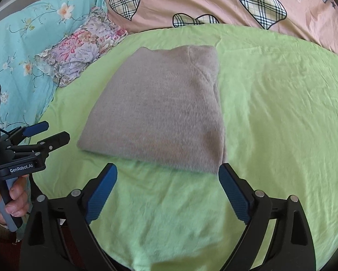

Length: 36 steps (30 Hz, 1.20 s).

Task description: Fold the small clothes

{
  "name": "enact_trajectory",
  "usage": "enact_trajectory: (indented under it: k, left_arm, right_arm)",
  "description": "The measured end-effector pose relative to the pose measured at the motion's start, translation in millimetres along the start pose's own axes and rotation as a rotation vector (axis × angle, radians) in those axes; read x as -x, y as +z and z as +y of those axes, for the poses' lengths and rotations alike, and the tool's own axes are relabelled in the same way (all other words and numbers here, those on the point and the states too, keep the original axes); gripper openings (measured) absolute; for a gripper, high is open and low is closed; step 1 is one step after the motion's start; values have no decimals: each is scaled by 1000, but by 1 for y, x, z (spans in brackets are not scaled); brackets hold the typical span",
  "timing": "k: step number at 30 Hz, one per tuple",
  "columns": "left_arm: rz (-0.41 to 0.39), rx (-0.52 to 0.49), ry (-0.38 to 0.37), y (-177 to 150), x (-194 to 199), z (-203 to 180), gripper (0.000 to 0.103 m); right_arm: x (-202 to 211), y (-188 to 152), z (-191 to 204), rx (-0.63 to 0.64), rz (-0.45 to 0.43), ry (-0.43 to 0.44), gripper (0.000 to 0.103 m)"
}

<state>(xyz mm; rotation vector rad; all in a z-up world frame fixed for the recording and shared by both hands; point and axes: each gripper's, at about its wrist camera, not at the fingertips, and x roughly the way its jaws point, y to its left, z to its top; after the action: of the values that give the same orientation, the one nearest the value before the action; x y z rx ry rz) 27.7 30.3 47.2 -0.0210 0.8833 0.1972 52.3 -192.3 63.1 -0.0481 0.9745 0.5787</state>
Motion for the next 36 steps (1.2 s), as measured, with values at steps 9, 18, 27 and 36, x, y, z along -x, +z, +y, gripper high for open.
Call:
enact_trajectory:
  k: [9, 18, 27, 36]
  left_arm:
    - [9, -28, 35, 14, -15, -8, 98]
    - [21, -29, 52, 14, -25, -16, 98]
    - [2, -14, 27, 15, -21, -16, 99]
    - [-11, -14, 14, 16, -17, -19, 100]
  right_arm:
    - [-10, 32, -3, -7, -7, 25, 95]
    - [-28, 34, -2, -20, 25, 37, 96]
    - [-34, 33, -2, -23, 34, 39, 96]
    - [-37, 33, -2, -21, 39, 40, 96]
